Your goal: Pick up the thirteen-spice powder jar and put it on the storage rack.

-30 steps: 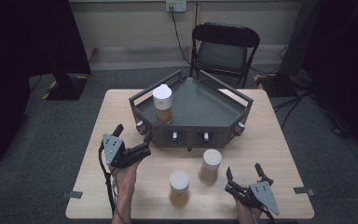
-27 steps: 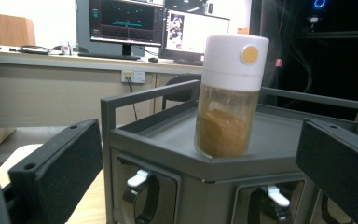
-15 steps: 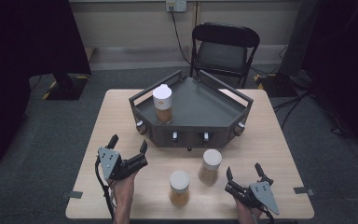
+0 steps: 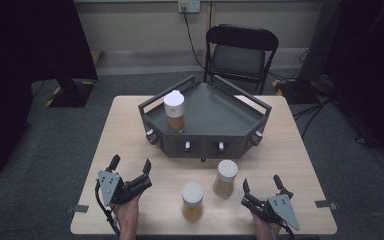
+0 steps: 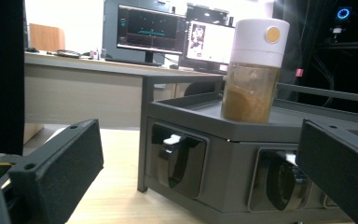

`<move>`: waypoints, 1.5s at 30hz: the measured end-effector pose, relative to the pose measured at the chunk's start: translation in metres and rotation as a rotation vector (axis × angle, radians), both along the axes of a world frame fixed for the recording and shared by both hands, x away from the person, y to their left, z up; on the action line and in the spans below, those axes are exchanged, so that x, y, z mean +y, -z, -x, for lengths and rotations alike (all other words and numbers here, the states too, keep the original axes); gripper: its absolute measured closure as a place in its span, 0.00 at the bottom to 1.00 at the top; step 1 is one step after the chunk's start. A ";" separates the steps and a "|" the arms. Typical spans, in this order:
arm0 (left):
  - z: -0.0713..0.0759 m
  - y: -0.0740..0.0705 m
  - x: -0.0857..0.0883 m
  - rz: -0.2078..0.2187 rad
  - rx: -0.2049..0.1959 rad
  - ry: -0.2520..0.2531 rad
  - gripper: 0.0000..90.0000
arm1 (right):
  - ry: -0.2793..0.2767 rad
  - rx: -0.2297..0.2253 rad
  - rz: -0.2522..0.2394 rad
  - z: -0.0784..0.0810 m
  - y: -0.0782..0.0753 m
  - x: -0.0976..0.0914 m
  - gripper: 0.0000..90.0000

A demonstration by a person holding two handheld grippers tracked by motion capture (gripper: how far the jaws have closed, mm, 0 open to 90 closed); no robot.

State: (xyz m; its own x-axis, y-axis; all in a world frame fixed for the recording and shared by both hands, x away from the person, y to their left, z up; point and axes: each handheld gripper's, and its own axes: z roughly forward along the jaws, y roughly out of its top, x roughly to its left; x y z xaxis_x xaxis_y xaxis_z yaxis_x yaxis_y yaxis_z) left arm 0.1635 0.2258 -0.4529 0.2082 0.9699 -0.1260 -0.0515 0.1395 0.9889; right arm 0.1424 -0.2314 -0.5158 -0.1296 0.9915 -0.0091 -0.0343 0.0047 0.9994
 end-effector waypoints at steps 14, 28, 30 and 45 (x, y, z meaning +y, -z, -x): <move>0.008 0.030 -0.012 -0.061 0.025 -0.029 0.00 | 0.005 0.000 0.001 0.000 0.000 0.001 0.01; 0.008 0.050 -0.017 -0.102 0.020 -0.048 0.00 | 0.010 -0.001 0.001 0.001 0.000 0.002 0.01; 0.008 0.053 -0.017 -0.103 0.022 -0.050 0.00 | 0.010 -0.001 0.001 0.001 0.000 0.002 0.01; 0.007 0.064 -0.023 -0.129 0.028 -0.061 0.00 | 0.013 0.000 0.001 0.001 0.000 0.002 0.01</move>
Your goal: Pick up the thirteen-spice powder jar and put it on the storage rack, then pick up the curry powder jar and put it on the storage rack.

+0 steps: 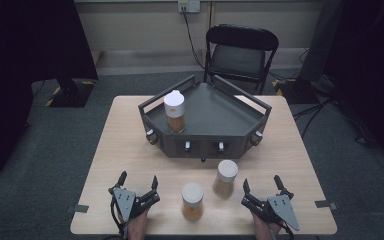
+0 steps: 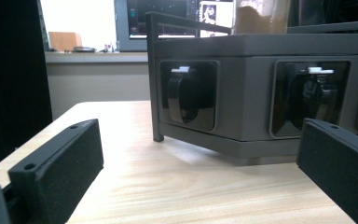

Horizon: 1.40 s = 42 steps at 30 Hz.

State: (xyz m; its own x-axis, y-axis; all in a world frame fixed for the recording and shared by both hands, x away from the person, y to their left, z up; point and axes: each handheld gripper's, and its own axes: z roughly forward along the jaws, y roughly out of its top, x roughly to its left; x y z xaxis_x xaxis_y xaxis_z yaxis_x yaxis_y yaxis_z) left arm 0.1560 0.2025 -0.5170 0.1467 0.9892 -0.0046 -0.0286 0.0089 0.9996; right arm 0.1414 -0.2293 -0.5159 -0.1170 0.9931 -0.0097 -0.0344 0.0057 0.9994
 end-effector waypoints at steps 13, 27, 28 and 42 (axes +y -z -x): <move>0.000 0.000 -0.001 0.001 0.000 -0.006 0.00 | -0.006 -0.017 -0.019 0.001 0.003 -0.003 0.01; 0.000 0.000 -0.002 0.002 0.000 -0.008 0.00 | -0.049 -0.007 -0.039 0.007 -0.014 0.003 0.00; 0.000 0.000 -0.002 0.002 0.000 -0.009 0.00 | -0.052 -0.012 -0.041 0.008 -0.015 0.004 0.00; 0.001 0.000 -0.003 0.002 -0.001 -0.021 0.00 | -0.076 -0.091 -0.055 0.026 -0.027 0.011 0.00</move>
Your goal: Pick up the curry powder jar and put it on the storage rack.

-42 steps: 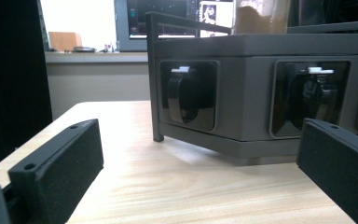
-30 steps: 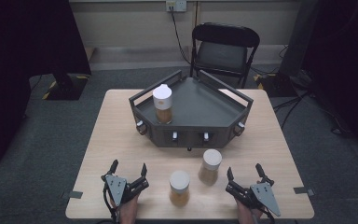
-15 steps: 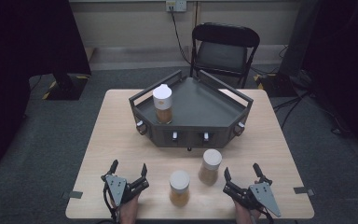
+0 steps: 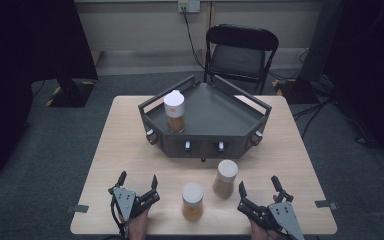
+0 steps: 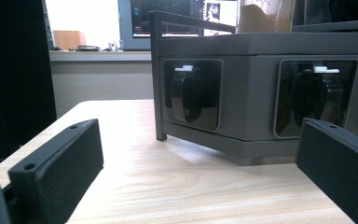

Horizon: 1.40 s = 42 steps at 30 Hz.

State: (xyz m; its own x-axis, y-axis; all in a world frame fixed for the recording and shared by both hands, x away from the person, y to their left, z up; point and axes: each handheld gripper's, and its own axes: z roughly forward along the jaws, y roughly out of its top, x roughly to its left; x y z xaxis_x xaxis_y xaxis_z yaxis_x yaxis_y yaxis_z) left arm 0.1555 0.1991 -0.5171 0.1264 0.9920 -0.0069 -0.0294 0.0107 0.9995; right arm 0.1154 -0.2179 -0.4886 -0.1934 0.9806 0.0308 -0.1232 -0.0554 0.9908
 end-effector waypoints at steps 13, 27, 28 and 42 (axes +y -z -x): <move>0.000 0.000 0.000 -0.001 0.000 0.001 0.00 | -0.062 -0.012 0.013 0.008 -0.004 0.008 0.01; 0.000 0.000 0.000 -0.001 0.001 0.003 0.00 | -0.146 -0.026 0.026 0.015 -0.007 0.019 0.02; 0.000 0.000 0.000 -0.001 0.001 0.003 0.00 | -0.152 -0.027 0.026 0.015 -0.008 0.020 0.02; 0.000 0.000 0.000 -0.001 0.001 0.004 0.00 | -0.205 -0.033 0.063 0.017 -0.022 0.034 0.03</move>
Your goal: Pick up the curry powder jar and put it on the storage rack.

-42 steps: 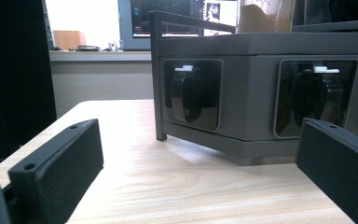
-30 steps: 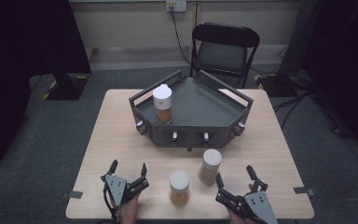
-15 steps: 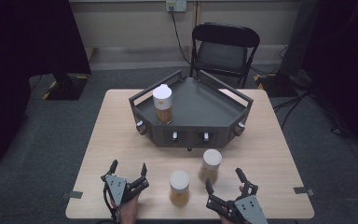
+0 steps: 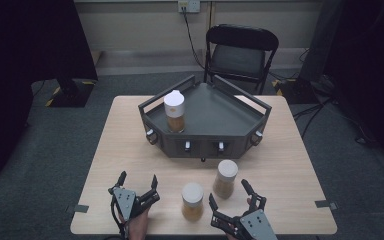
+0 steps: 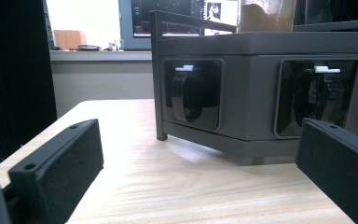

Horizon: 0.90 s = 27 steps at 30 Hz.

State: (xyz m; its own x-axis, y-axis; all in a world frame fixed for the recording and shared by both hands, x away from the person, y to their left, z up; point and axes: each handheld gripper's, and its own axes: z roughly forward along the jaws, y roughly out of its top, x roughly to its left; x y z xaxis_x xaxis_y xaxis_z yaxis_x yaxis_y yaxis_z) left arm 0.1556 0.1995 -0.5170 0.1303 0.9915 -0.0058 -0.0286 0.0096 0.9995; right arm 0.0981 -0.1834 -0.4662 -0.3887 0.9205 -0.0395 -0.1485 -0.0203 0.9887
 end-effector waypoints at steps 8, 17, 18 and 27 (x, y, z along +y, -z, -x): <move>0.000 0.000 0.001 0.001 -0.002 0.008 0.00 | -0.071 0.001 0.023 -0.003 -0.009 0.007 0.02; 0.000 0.000 0.001 0.001 -0.002 0.007 0.00 | -0.116 0.006 0.037 -0.009 -0.016 0.012 0.01; 0.000 0.000 0.001 0.001 -0.002 0.007 0.00 | -0.119 0.004 0.041 -0.010 -0.016 0.013 0.01; 0.000 0.000 0.001 0.001 -0.002 0.007 0.00 | -0.144 0.025 0.058 -0.018 -0.015 0.024 0.00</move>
